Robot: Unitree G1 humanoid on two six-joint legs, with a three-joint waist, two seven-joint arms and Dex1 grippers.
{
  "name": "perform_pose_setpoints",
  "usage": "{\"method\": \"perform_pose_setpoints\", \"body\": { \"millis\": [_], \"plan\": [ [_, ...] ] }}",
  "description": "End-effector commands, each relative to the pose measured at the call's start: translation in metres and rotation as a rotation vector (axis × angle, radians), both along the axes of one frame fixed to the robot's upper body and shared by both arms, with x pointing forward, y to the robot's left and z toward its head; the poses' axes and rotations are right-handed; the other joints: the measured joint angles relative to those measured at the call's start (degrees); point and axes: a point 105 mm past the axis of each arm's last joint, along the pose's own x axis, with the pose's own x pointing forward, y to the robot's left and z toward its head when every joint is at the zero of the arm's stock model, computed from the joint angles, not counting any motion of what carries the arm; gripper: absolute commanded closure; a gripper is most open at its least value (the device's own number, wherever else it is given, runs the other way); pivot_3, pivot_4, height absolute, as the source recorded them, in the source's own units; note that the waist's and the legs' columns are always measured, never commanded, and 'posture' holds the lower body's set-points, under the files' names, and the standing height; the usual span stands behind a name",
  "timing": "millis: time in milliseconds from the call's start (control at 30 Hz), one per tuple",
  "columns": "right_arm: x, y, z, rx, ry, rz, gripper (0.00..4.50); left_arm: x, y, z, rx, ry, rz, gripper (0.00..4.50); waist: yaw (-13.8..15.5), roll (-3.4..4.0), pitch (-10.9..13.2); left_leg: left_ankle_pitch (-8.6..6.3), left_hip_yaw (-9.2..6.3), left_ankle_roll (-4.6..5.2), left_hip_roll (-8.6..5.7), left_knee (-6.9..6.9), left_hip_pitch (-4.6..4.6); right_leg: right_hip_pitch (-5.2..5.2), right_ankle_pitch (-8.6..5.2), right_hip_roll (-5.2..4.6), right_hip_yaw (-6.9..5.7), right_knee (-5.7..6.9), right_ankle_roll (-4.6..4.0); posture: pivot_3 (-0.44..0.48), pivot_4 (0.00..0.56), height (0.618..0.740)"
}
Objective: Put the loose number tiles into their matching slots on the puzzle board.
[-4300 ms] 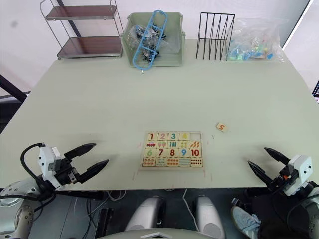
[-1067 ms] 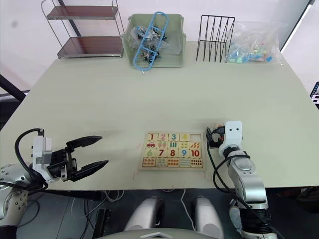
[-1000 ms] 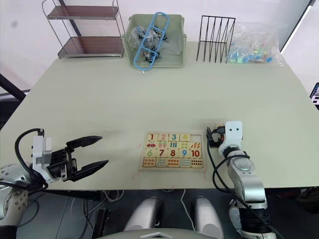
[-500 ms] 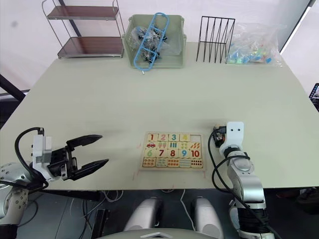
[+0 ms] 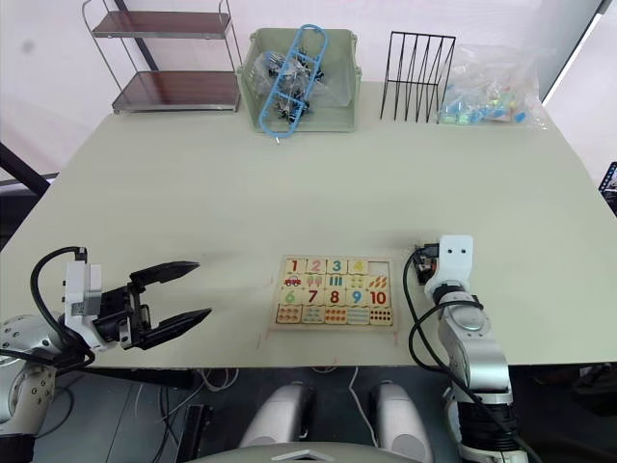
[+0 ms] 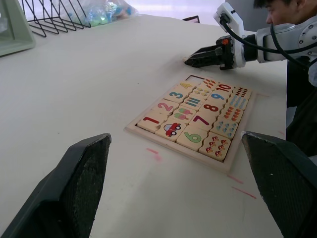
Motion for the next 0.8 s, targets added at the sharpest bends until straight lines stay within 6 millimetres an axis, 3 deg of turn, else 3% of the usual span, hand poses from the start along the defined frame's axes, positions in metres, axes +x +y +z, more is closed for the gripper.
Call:
{"method": "perform_pose_setpoints", "body": {
  "millis": [33,233,400,633,800],
  "plan": [
    [-0.007,-0.016,-0.019,-0.010,0.080,-0.064,2.84,-0.001,0.000,0.004,0.009,-0.024,-0.005,0.00,0.0,0.00,0.0,0.00,0.00,0.00,0.00,0.00,0.00,0.00,0.00,0.00,0.00,0.00,0.00,0.000,0.150,0.739],
    [-0.008,-0.018,-0.020,-0.015,0.083,-0.061,2.84,0.000,0.000,0.005,0.010,-0.024,-0.009,0.00,0.0,0.01,0.0,0.00,0.00,0.00,0.00,0.00,0.00,0.00,-0.01,-0.01,0.00,-0.01,-0.01,0.000,0.150,0.739],
    [-0.007,-0.016,-0.009,-0.018,0.043,0.021,2.84,0.000,-0.001,0.006,0.011,-0.023,-0.021,0.00,0.0,0.02,0.0,0.00,0.00,0.00,-0.01,-0.01,-0.01,0.00,-0.01,0.00,-0.01,-0.02,0.00,0.000,0.150,0.739],
    [-0.016,-0.009,0.016,-0.069,-0.028,0.334,2.84,0.001,-0.003,0.006,0.023,-0.014,-0.075,0.00,-0.1,0.27,0.2,0.00,0.01,0.00,-0.05,-0.02,-0.04,-0.01,-0.01,0.01,-0.01,-0.03,0.01,0.000,0.150,0.739],
    [-0.030,-0.008,0.029,-0.135,-0.041,0.671,2.84,0.004,-0.003,0.007,0.030,-0.014,-0.100,0.00,-0.2,0.56,0.4,0.00,0.03,0.01,-0.01,-0.04,-0.04,-0.03,0.07,0.08,-0.02,-0.02,0.16,0.000,0.150,0.739]
  ]
}}
